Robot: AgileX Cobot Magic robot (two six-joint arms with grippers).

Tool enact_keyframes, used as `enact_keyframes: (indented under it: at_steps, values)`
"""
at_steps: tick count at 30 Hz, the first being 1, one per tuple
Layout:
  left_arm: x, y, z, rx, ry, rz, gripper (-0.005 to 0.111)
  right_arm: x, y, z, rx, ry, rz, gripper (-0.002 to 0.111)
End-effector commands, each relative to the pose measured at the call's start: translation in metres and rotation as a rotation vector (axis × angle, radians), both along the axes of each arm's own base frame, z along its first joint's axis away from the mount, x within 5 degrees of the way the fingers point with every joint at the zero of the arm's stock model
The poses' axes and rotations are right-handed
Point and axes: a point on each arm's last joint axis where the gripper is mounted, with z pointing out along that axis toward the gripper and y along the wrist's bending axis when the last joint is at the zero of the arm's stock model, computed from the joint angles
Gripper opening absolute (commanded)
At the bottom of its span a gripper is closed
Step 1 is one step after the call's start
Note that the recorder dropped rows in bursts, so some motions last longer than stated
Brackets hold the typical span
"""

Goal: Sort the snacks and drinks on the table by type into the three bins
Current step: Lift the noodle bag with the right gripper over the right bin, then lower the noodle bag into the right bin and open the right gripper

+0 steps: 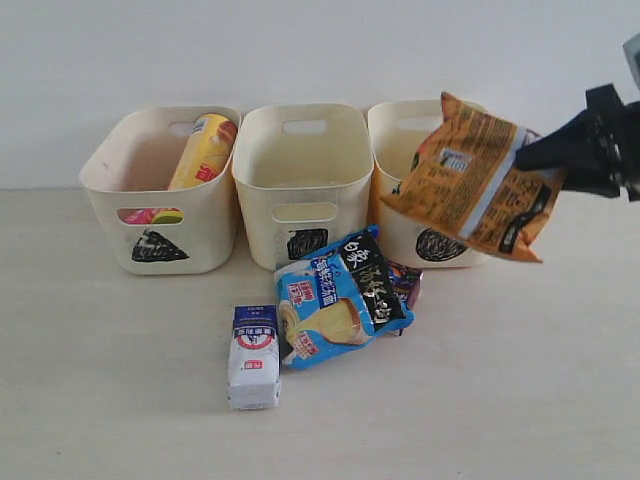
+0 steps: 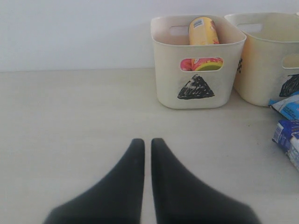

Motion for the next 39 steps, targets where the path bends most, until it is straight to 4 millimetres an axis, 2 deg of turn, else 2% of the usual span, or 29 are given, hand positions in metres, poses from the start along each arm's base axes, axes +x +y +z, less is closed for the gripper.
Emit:
enact_keyframes:
  at_steps: [1, 8, 13, 19, 23, 36, 39]
  values:
    - [0.0, 0.0, -0.001, 0.008, -0.002, 0.002, 0.004, 0.012, -0.003, 0.041, 0.03, -0.085, -0.023, 0.0]
    - [0.0, 0.0, -0.001, 0.008, -0.002, 0.002, 0.004, 0.035, -0.007, 0.074, -0.049, -0.232, -0.173, 0.0]
    - [0.0, 0.0, -0.001, 0.008, -0.002, 0.002, 0.004, 0.056, 0.011, 0.076, -0.099, -0.3, -0.239, 0.0]
    - [0.0, 0.0, -0.001, 0.008, -0.002, 0.002, 0.004, 0.088, 0.037, 0.055, -0.235, -0.401, -0.325, 0.0]
    - [0.0, 0.0, -0.001, 0.008, -0.002, 0.002, 0.004, 0.102, 0.048, 0.037, -0.348, -0.454, -0.387, 0.0]
    - [0.0, 0.0, -0.001, 0.008, -0.002, 0.002, 0.004, 0.116, 0.082, 0.006, -0.508, -0.517, -0.401, 0.0]
    - [0.0, 0.0, -0.001, 0.008, -0.002, 0.002, 0.004, 0.117, 0.083, 0.001, -0.509, -0.508, -0.395, 0.013]
